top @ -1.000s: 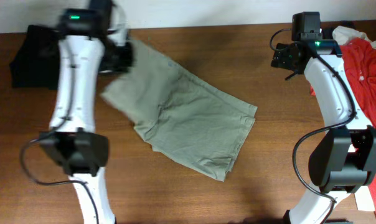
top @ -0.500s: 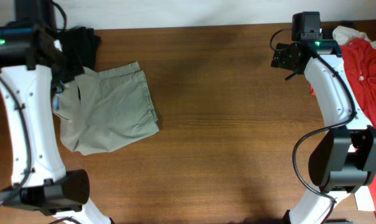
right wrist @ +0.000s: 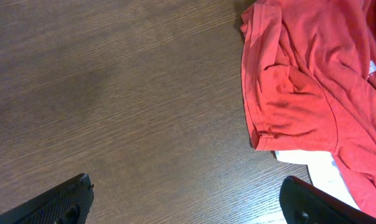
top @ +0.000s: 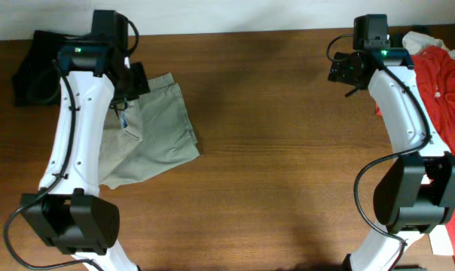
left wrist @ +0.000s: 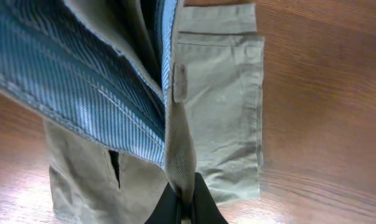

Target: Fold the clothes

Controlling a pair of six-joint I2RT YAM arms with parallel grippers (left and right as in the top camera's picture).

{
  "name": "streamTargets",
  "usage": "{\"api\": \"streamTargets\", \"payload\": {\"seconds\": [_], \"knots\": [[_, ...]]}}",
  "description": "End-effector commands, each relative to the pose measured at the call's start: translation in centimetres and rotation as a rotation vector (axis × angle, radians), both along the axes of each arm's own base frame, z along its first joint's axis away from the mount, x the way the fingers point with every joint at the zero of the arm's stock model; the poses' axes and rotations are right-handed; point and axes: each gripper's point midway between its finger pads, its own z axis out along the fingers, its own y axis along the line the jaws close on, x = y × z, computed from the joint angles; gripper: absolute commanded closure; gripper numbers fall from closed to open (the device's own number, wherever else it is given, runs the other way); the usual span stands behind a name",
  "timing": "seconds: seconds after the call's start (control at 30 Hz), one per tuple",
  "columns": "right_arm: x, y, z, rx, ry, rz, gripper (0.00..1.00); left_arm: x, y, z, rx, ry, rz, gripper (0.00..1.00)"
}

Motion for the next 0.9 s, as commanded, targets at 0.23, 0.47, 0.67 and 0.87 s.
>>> {"api": "streamTargets", "payload": {"seconds": [0.23,0.47,0.67,0.87], "knots": [[0.0,-0.2,1.2,-0.012,-0.027,-0.012,0.01,4.4,-4.8,-8.6,-0.059,0.072,-0.029,0.99],[0.0,-0.2,1.2,-0.013,-0.027,-0.011,0.01,5.1,-7.2,-13.5,-0.088,0.137,-0.071,0.46],[0.0,-0.2,1.2,-0.012,-0.027,-0.012,0.01,3.7,-4.0,-10.4,-0.061,0.194,-0.072,0.13],[0.0,-0.2,1.2,-0.012,-0.027,-0.011,0.01,-1.1,-0.5,-13.3,-0.112,0.41,-0.023,0.94]]}}
